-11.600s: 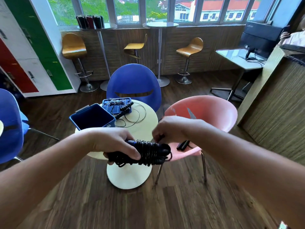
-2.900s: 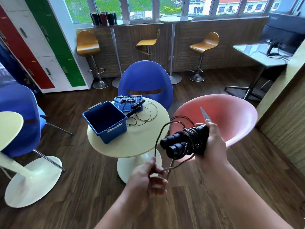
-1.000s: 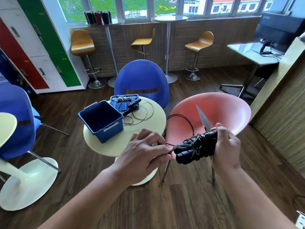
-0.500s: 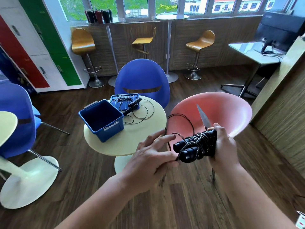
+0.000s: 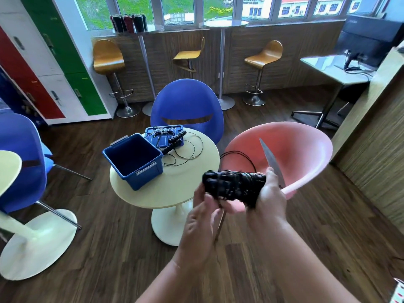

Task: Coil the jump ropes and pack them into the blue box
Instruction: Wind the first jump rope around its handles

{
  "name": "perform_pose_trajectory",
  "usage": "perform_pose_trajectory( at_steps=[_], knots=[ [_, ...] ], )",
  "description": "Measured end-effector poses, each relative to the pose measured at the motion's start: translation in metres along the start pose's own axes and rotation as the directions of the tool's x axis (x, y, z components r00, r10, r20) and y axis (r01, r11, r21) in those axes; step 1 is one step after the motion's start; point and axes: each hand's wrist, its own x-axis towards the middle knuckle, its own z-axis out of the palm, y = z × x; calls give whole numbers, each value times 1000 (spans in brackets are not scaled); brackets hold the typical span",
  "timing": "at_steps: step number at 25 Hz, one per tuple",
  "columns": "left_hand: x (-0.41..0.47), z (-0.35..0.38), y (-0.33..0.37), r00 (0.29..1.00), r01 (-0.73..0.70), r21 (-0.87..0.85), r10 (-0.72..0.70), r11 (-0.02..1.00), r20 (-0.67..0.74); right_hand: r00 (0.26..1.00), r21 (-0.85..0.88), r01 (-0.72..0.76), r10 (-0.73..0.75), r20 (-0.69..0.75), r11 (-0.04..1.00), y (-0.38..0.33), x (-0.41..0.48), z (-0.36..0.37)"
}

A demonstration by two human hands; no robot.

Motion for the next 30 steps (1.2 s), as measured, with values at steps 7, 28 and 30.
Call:
perform_pose_trajectory(
  at_steps=[7, 28, 30],
  knots=[
    [17, -19, 8, 954, 59, -372, -162, 926, -251, 976, -159, 173, -147, 164, 972, 9, -22, -3],
    [12, -24, -13, 988, 109, -185, -126, 977, -85, 921, -250, 342, -270, 281, 906, 23, -50, 11],
    [10, -31, -13, 987, 134, -91, -141, 987, -74, 918, -267, 332, -245, 313, 905, 23, -49, 9]
  ],
)
